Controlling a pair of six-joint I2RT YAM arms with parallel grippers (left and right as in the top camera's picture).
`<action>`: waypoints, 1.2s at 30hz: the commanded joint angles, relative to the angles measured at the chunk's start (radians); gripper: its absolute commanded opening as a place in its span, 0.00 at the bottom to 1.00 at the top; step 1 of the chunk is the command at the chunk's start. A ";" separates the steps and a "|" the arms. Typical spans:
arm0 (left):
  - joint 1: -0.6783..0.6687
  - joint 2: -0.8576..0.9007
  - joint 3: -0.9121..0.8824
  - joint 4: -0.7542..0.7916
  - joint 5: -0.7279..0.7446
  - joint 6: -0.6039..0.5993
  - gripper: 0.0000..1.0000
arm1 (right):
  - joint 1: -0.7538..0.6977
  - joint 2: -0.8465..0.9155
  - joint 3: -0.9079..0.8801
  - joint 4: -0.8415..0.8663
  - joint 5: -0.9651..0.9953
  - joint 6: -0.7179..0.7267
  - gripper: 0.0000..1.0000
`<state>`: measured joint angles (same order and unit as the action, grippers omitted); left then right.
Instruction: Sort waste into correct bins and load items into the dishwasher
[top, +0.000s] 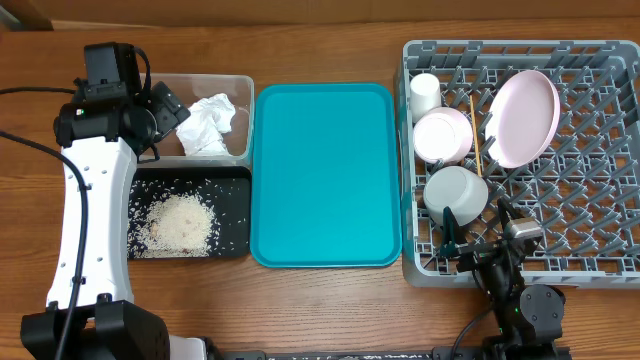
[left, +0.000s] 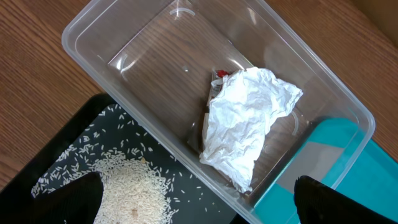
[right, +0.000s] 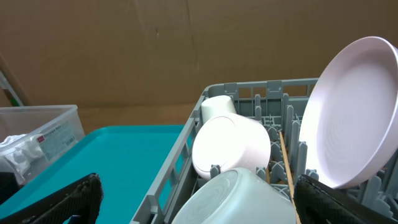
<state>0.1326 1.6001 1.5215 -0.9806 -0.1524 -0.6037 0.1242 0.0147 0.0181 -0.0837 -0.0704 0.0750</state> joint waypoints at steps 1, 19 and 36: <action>-0.019 0.001 0.011 -0.002 0.003 -0.010 1.00 | -0.002 -0.012 -0.010 0.004 0.009 0.004 1.00; -0.485 -0.419 -0.129 -0.002 0.005 -0.010 1.00 | -0.002 -0.012 -0.010 0.004 0.009 0.003 1.00; -0.298 -1.151 -0.859 0.032 0.008 -0.010 1.00 | -0.002 -0.012 -0.010 0.004 0.009 0.004 1.00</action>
<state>-0.2005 0.5488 0.7635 -0.9909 -0.1448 -0.6037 0.1242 0.0147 0.0181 -0.0830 -0.0708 0.0750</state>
